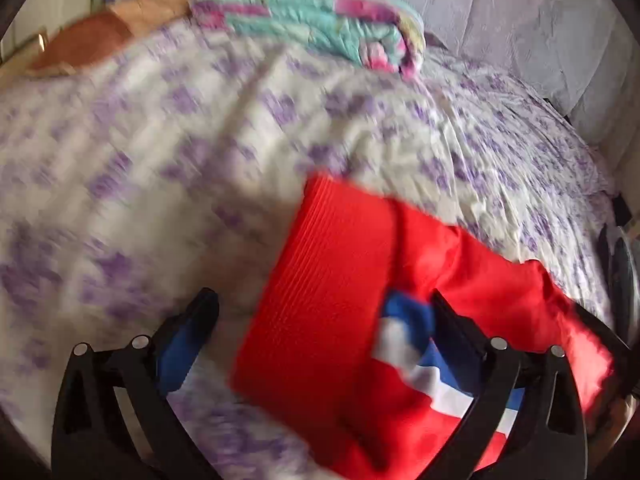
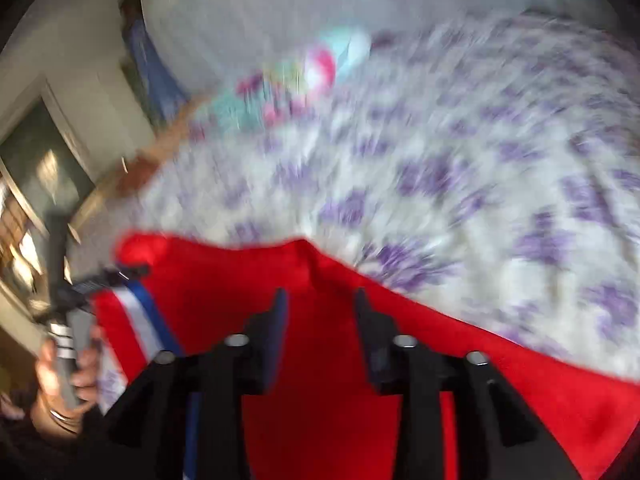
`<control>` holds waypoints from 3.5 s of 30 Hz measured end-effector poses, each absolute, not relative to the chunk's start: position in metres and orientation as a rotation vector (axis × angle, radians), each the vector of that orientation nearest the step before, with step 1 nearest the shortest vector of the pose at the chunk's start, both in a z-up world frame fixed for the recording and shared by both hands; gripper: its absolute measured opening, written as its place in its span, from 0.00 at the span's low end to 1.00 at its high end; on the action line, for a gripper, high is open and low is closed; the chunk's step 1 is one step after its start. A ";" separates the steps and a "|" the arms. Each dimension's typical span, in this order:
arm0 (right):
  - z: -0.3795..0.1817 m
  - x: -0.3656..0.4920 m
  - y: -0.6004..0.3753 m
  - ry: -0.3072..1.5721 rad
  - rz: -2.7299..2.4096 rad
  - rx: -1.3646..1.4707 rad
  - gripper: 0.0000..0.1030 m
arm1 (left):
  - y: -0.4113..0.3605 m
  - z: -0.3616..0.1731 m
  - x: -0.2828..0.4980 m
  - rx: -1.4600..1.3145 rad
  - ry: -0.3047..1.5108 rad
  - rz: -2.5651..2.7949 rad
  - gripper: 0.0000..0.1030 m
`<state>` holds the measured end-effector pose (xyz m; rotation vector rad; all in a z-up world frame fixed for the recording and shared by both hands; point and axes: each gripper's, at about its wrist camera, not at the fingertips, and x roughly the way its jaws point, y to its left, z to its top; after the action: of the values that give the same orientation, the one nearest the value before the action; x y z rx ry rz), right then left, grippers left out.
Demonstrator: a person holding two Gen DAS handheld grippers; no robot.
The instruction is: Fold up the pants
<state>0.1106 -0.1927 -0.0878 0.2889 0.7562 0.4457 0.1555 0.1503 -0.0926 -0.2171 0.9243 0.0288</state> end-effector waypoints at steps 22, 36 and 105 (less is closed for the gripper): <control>-0.089 -0.082 -0.460 0.554 -0.141 0.564 0.07 | 0.116 -0.004 0.077 -0.190 0.663 0.013 0.95; -0.117 -0.071 -0.480 0.734 -0.131 0.568 0.08 | 0.041 -0.005 0.078 -0.007 0.679 -0.175 0.95; -0.084 0.001 -0.155 0.803 0.378 -0.309 0.43 | 0.084 -0.096 0.123 -0.058 0.792 -0.120 0.96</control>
<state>0.0008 -0.1546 -0.0835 -0.3095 0.8033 0.3780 0.1231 0.0843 -0.0963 -0.0576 0.7923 -0.1202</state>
